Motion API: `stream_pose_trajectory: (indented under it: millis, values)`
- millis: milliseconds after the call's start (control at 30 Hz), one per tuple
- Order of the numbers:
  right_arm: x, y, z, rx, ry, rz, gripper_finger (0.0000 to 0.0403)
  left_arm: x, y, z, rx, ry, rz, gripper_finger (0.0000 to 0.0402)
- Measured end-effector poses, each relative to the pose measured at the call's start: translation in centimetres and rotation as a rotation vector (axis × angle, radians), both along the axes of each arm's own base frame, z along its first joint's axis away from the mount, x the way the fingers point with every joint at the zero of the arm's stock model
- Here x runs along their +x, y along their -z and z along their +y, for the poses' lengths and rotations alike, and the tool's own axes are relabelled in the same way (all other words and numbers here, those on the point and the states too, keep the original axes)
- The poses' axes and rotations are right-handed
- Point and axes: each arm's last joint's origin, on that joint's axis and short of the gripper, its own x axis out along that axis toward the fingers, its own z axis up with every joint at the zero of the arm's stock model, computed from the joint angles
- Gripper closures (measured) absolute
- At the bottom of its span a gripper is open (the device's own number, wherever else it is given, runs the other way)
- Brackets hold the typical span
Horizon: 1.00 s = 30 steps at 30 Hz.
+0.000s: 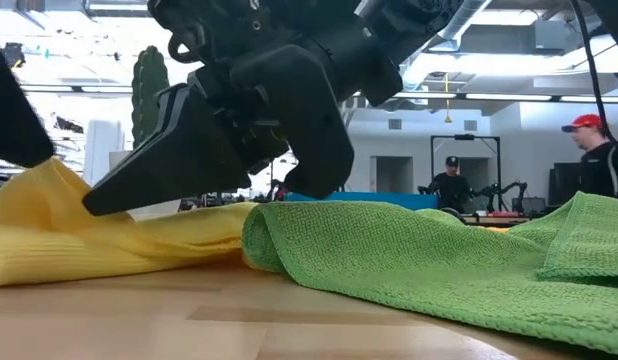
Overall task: Fold microfiber towels
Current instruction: Fold the yellow microfiber cloth
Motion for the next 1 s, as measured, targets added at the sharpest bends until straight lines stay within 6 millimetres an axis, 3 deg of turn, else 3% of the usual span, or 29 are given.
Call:
stream_pose_trajectory:
  millis: [267, 600, 1000]
  values:
    - [0.0, -0.1, 0.0, 0.011, 0.008, -0.001, 0.0370, 1.0, 1.3, 0.0, -0.008, 0.028, 0.041, 0.0401]
    - [0.1, -0.1, 0.0, 0.023, 0.015, -0.004, 0.0370, 0.7, 1.5, 0.3, 0.010, 0.029, 0.108, 0.0401]
    - [0.0, 0.0, 0.0, 0.038, 0.026, 0.016, 0.0370, 0.3, 3.7, -0.5, -0.059, -0.053, 0.101, 0.0401]
